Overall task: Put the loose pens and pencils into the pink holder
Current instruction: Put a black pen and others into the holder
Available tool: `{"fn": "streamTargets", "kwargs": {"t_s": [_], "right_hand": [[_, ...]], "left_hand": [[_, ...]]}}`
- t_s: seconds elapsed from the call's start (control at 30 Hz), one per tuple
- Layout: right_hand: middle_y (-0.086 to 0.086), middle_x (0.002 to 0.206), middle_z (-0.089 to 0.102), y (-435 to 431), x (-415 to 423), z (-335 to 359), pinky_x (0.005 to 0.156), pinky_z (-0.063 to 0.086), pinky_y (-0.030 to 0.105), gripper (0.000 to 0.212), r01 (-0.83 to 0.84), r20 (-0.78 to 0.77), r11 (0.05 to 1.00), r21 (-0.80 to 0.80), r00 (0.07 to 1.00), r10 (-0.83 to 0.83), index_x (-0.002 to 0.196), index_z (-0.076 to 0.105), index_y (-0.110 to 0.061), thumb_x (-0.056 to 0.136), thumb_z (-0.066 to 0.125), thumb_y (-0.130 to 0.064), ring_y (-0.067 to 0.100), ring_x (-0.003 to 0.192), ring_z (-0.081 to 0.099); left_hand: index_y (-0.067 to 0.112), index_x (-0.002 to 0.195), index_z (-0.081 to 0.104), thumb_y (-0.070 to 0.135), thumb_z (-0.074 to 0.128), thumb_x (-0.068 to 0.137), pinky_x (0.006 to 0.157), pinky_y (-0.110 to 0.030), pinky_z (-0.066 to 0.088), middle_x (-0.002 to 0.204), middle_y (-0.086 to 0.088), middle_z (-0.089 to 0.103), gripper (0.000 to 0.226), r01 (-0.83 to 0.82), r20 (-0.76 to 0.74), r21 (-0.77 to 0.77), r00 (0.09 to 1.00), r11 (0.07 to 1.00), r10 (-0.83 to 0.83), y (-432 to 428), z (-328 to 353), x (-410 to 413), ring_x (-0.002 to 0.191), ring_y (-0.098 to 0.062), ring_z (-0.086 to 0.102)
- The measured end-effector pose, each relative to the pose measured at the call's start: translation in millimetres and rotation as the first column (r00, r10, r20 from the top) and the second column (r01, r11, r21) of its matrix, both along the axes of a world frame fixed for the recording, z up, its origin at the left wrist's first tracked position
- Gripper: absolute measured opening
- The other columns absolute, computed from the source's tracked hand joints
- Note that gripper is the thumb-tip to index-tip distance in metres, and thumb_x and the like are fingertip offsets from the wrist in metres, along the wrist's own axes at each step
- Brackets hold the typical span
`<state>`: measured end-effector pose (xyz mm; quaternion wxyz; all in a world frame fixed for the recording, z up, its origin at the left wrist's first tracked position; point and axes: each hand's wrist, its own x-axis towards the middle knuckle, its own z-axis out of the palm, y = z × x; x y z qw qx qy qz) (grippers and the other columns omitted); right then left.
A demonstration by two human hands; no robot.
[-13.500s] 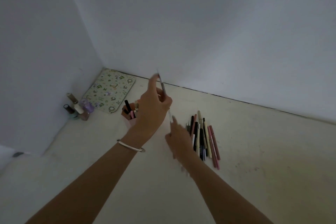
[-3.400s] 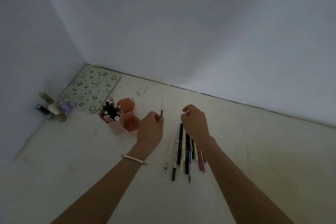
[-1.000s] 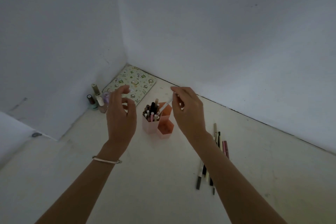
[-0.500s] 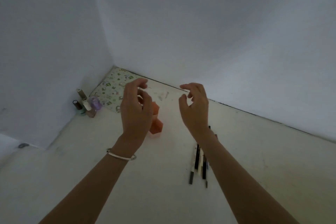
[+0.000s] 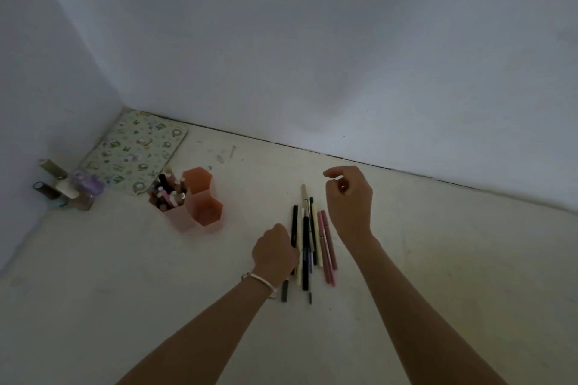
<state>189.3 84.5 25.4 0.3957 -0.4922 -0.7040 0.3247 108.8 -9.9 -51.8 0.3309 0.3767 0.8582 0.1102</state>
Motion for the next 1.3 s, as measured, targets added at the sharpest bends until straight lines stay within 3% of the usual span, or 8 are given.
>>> {"fn": "streamTargets", "kwargs": {"t_s": [0.3,0.53,0.67,0.73,0.83,0.97,1.1,1.3], "right_hand": [[-0.005,0.091,0.064,14,-10,-29,0.068,0.042,0.016,0.014,-0.054,0.277,0.985,-0.166,0.956,0.099,0.088,0.067,-0.018,0.086,0.055,-0.011,0.007,0.075,0.057],[0.007,0.092,0.059,10,-48,-66,0.081,0.045,0.032,0.033,-0.218,0.810,0.954,-0.205,0.509,0.290,0.079,0.057,-0.012,0.092,0.051,-0.041,0.025,0.097,0.057],[0.009,0.097,0.063,-4,-66,-82,0.109,0.036,0.037,0.036,-0.251,0.835,0.947,-0.201,0.461,0.300,0.078,0.061,-0.011,0.092,0.053,-0.043,0.026,0.109,0.057],[0.005,0.076,0.057,-6,-74,-79,0.109,0.035,0.035,0.038,-0.251,0.781,0.933,-0.259,0.514,0.356,0.060,0.046,-0.014,0.090,0.054,-0.035,0.024,0.090,0.062],[0.005,0.051,0.042,11,-83,-52,0.060,0.038,0.026,0.044,-0.171,0.536,0.928,-0.332,0.775,0.335,0.049,0.043,-0.008,0.085,0.060,-0.027,0.020,0.052,0.046],[0.007,0.053,0.034,40,-93,9,0.049,0.025,0.026,0.029,-0.154,0.138,0.928,-0.338,0.968,0.211,0.059,0.052,-0.009,0.084,0.062,-0.021,0.016,0.047,0.030],[-0.001,0.061,0.061,36,-102,55,0.047,0.036,0.009,0.014,-0.185,-0.151,0.953,-0.240,0.977,0.152,0.080,0.064,-0.009,0.087,0.058,-0.020,-0.002,0.045,0.051],[0.001,0.074,0.069,9,-117,63,0.060,0.049,0.022,0.008,-0.225,-0.376,0.949,-0.219,0.917,0.131,0.083,0.063,-0.014,0.090,0.060,-0.015,0.012,0.062,0.065]], "left_hand": [[0.011,0.103,0.068,0.017,0.064,0.088,0.071,-0.016,0.051,0.096,-0.002,0.069,0.016,-0.172,0.112,0.289,0.983,0.942,0.145,7,51,-39,0.086,-0.017,0.066],[0.017,0.098,0.066,0.017,0.067,0.087,0.058,-0.002,0.042,0.081,0.012,0.063,0.011,-0.310,0.112,0.684,0.939,0.661,0.324,-9,132,-94,0.069,0.007,0.057],[0.017,0.095,0.064,0.014,0.067,0.087,0.059,0.003,0.041,0.083,0.009,0.064,0.009,-0.366,0.177,0.706,0.920,0.606,0.349,-22,134,-101,0.071,0.003,0.061],[0.023,0.100,0.061,0.013,0.066,0.087,0.057,0.001,0.042,0.082,0.010,0.063,0.018,-0.375,0.193,0.732,0.915,0.568,0.355,-28,134,-104,0.071,0.003,0.063],[0.029,0.120,0.057,0.011,0.063,0.089,0.061,-0.005,0.049,0.088,0.005,0.065,0.037,-0.379,0.227,0.805,0.908,0.456,0.354,-28,141,-123,0.074,0.000,0.065],[0.023,0.117,0.056,0.008,0.062,0.090,0.066,-0.010,0.052,0.088,0.002,0.065,0.032,-0.268,0.088,0.859,0.916,0.435,0.392,-15,148,-160,0.078,-0.011,0.068],[0.019,0.112,0.054,0.009,0.056,0.092,0.067,-0.028,0.055,0.085,-0.003,0.066,0.022,-0.187,-0.095,0.785,0.906,0.591,0.413,-8,132,-184,0.075,-0.019,0.065],[0.011,0.108,0.056,0.009,0.049,0.095,0.064,-0.038,0.054,0.080,-0.009,0.066,0.015,-0.068,-0.301,0.604,0.903,0.794,0.306,-11,102,-192,0.068,-0.023,0.063]]}}
